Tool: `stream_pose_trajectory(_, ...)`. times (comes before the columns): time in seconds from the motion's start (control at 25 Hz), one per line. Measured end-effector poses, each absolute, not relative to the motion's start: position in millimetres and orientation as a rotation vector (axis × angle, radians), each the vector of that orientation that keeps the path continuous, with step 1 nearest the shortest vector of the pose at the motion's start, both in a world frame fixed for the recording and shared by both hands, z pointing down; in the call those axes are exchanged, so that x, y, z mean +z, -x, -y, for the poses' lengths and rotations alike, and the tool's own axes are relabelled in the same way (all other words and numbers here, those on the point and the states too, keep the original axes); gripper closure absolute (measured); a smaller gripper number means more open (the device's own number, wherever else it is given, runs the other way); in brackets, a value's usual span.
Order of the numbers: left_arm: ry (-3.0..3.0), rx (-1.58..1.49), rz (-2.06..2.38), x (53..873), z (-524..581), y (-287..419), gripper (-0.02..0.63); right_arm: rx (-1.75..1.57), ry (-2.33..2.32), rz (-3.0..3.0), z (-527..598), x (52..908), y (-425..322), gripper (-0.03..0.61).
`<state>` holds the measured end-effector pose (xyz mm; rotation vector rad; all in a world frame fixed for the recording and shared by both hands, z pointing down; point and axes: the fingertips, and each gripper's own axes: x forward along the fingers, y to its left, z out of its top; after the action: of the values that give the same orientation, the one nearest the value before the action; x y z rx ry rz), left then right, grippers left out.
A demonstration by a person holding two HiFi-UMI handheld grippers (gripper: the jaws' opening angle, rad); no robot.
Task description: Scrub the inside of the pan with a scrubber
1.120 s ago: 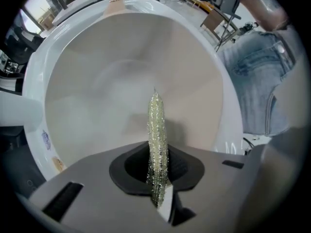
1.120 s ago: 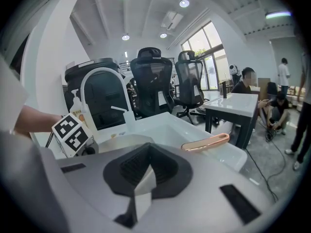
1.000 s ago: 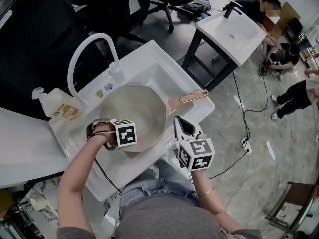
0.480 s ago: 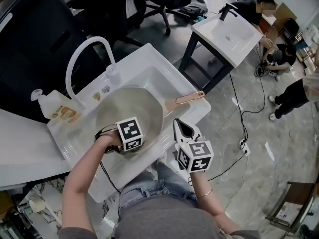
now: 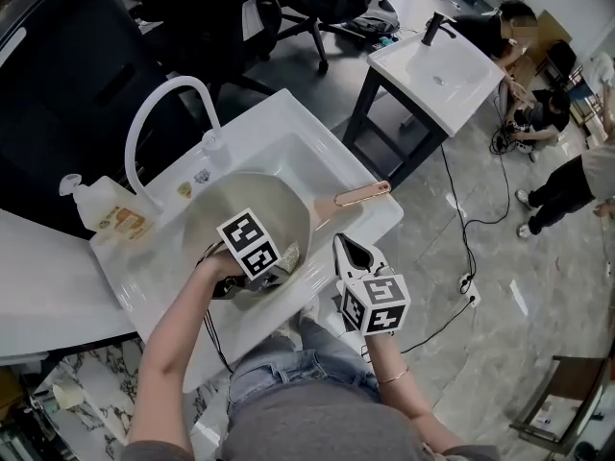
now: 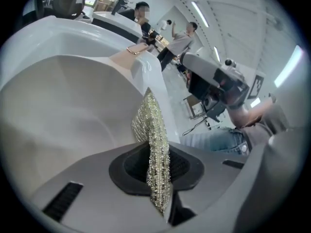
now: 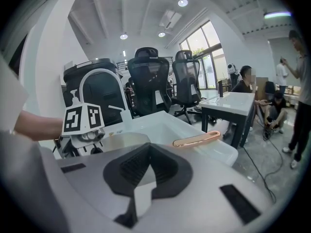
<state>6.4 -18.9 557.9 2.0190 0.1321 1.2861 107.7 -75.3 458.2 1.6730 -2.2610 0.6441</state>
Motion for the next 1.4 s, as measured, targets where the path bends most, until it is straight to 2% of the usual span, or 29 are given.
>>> stream_pose_trajectory(0.64, -1.955, 0.646, 0.062, 531, 67, -45, 0.555, 0.624, -1.579, 2.293, 100, 458, -103, 0.568)
stream_pose_trajectory(0.88, -1.893, 0.318, 0.295, 530, 110, -36, 0.555, 0.616, -1.534, 2.305, 113, 460, -98, 0.568)
stream_pose_trajectory(1.16, -2.099, 0.265, 0.715, 526, 150, 1, 0.555, 0.625, -1.522, 2.295, 129, 468, -99, 0.568)
stream_pose_trajectory(1.4, -2.003, 0.15, 0.553, 524, 135, 1, 0.555, 0.644, -1.522, 2.297, 136, 471, -102, 0.568)
